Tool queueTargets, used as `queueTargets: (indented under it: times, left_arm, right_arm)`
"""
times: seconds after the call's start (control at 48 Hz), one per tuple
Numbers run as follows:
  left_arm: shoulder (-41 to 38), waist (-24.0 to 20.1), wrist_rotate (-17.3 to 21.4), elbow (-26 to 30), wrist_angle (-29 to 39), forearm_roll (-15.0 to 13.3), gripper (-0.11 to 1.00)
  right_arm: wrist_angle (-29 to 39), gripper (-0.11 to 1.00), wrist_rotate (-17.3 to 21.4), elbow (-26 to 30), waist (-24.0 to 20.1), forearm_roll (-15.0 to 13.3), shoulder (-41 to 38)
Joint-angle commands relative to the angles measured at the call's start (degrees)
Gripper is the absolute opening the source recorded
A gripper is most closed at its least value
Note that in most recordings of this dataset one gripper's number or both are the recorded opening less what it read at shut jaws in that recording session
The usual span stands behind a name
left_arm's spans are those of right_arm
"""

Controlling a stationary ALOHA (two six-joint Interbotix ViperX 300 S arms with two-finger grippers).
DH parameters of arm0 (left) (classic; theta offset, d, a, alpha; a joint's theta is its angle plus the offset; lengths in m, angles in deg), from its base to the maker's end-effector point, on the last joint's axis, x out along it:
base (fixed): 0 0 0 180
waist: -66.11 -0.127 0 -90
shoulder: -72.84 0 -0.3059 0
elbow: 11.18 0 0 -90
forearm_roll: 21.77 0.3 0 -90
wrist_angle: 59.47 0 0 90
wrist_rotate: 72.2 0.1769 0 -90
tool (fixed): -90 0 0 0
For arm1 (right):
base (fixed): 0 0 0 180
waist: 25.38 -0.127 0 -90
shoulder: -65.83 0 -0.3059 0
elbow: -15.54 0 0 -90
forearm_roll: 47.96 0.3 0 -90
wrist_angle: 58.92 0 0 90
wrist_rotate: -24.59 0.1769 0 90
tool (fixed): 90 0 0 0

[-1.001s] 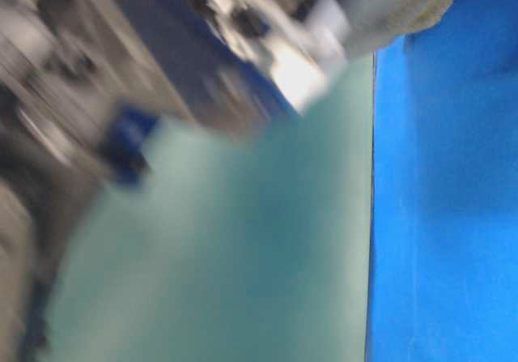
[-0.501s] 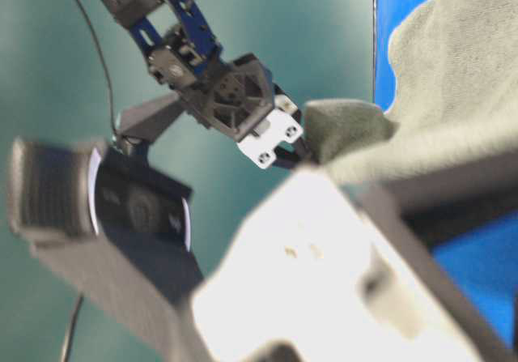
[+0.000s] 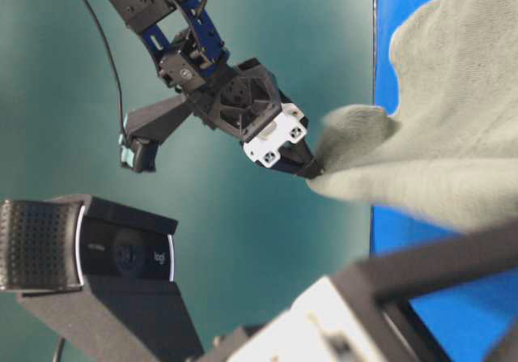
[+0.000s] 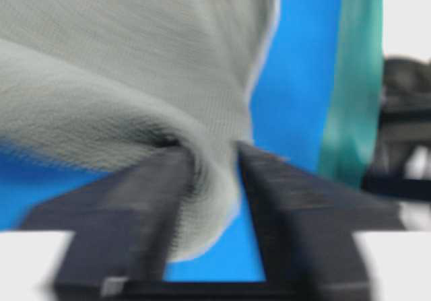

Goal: Fold a large towel.

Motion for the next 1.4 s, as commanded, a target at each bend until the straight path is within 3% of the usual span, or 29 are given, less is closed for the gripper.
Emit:
queueTargets:
  times: [0.0, 0.104, 0.167, 0.355, 0.48, 0.751, 0.897, 1.043, 1.21, 1.376]
  left_arm:
    - [2.4, -0.8, 0.3, -0.3, -0.4, 0.0, 0.41]
    - [4.0, -1.4, 0.4, -1.4, -0.4, -0.1, 0.72]
    - [5.2, -1.6, 0.8, -1.8, -0.4, -0.1, 0.80]
    - [11.8, -2.4, 2.1, -3.1, 4.7, 0.0, 0.75]
    - [17.3, -3.5, 5.0, -4.1, 8.3, 0.0, 0.76]
    - [28.9, -11.3, 19.2, -9.0, 8.9, 0.1, 0.76]
    - [35.2, -17.4, 29.4, -13.2, 4.7, 0.1, 0.75]
    - [40.6, -23.0, 36.8, -16.8, -1.1, 0.1, 0.75]
    - [41.0, -27.9, 40.4, -18.0, -4.6, 0.0, 0.75]
    - [35.5, -33.8, 41.7, -16.3, -5.9, 0.1, 0.75]
  right_arm:
    - [-0.2, 0.63, 0.1, 1.4, 0.8, -0.8, 1.3]
    - [-0.4, 0.66, 0.1, 1.3, 0.7, -1.2, 2.2]
    - [-0.8, 0.64, 0.1, 1.1, 0.4, -1.3, 3.4]
    - [-3.2, 0.64, 0.2, -0.4, -1.1, -1.3, 8.4]
    - [-4.4, 0.64, 0.2, -2.6, -2.6, -1.3, 13.6]
    - [-4.7, 0.64, 1.0, -12.4, -6.6, -0.9, 27.9]
    - [-4.8, 0.64, 1.7, -19.2, -8.6, 0.4, 37.2]
    - [-4.8, 0.64, 2.5, -24.1, -10.5, 1.2, 44.6]
    - [-3.5, 0.64, 3.7, -25.2, -10.5, 1.8, 46.0]
    - [2.5, 0.64, 3.7, -24.1, -7.9, 1.8, 41.6]
